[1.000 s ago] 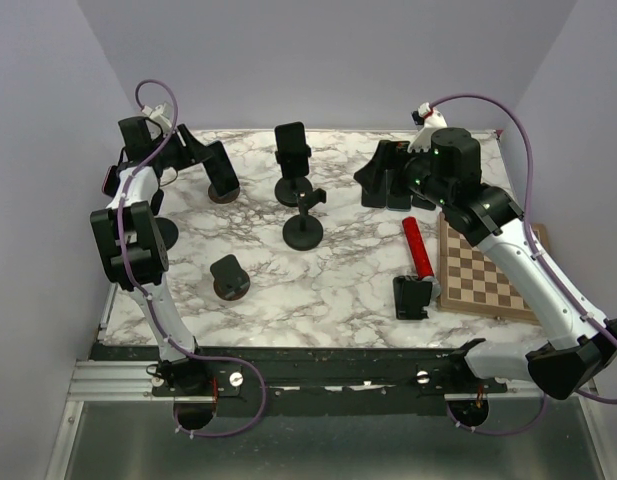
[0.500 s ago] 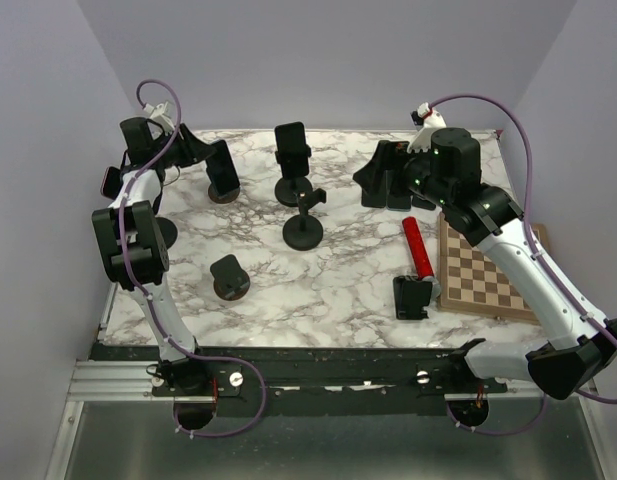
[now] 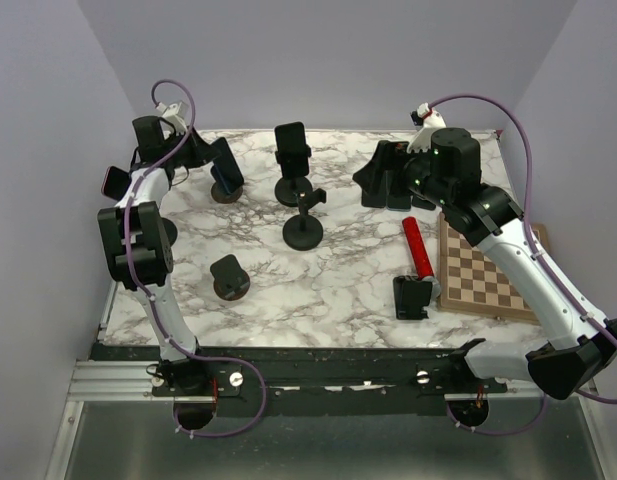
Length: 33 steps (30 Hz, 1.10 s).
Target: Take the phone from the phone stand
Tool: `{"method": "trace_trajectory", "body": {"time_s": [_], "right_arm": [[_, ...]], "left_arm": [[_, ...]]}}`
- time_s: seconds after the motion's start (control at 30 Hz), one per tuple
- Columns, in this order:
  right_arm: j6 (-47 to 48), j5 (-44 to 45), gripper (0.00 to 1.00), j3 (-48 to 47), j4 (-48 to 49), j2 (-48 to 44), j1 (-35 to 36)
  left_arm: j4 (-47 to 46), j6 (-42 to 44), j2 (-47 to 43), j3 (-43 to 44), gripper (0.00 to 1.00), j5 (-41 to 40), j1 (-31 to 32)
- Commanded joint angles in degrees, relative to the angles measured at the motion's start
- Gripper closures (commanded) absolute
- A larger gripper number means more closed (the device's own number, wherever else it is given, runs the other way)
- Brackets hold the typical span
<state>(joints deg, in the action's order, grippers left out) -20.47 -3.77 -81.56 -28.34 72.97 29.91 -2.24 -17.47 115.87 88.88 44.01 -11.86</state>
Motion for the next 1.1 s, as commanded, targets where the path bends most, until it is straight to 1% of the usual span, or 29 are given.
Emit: {"method": "trace_trajectory", "body": {"time_s": [0.0, 0.17, 0.23, 0.27, 0.47, 0.6, 0.67, 0.7, 0.77, 0.87, 0.93, 0.97, 1.07], "right_arm": [[0.5, -1.4, 0.00, -0.3, -0.2, -0.5, -0.2], [0.7, -1.2, 0.00, -0.3, -0.4, -0.9, -0.1], [0.5, -1.4, 0.00, -0.2, -0.1, -0.7, -0.1], [0.4, -1.7, 0.00, 0.0, 0.1, -0.5, -0.2], [0.3, -2.4, 0.00, 0.5, 1.0, 0.8, -0.2], [0.6, -3.0, 0.00, -0.7, 1.0, 2.6, -0.1], [0.7, -3.2, 0.00, -2.0, 0.9, 4.2, 0.6], [0.8, -3.0, 0.00, -2.8, 0.8, 4.9, 1.4], [1.3, -1.9, 0.00, -4.8, 0.5, 6.9, 4.0], [2.2, 1.1, 0.00, -8.7, -0.2, 10.6, 9.0], [2.4, 3.4, 0.00, -11.1, -0.2, 12.9, 12.4], [2.5, 4.4, 0.00, -12.0, 0.2, 13.9, 14.0], [3.2, 10.0, 0.00, -14.2, 3.1, 15.4, 20.3]], "left_arm": [[4.8, 1.9, -3.8, 3.1, 0.89, -1.9, 1.0], [6.1, 1.8, -6.7, 3.9, 0.92, -2.7, 1.1], [6.8, 1.3, -8.2, 4.0, 0.99, -3.7, 1.1], [7.2, 1.0, -8.8, 4.2, 1.00, -4.3, 1.1], [12.9, -2.0, -14.3, 6.2, 1.00, -8.1, 1.5], [21.1, -6.9, -21.7, 6.2, 1.00, -14.7, 1.5], [23.1, -8.9, -26.8, 4.3, 1.00, -15.5, 1.5], [22.5, -10.2, -29.8, 2.4, 1.00, -15.7, 1.5], [18.4, -13.0, -36.9, -3.0, 1.00, -14.4, 1.6], [12.1, -16.8, -46.0, -8.4, 1.00, -9.1, 1.6], [6.9, -19.5, -49.7, -10.8, 1.00, -3.9, 2.5], [5.2, -20.2, -51.2, -11.6, 1.00, -1.8, 3.6], [3.6, -21.0, -54.3, -13.9, 1.00, -1.3, 9.2]]}}
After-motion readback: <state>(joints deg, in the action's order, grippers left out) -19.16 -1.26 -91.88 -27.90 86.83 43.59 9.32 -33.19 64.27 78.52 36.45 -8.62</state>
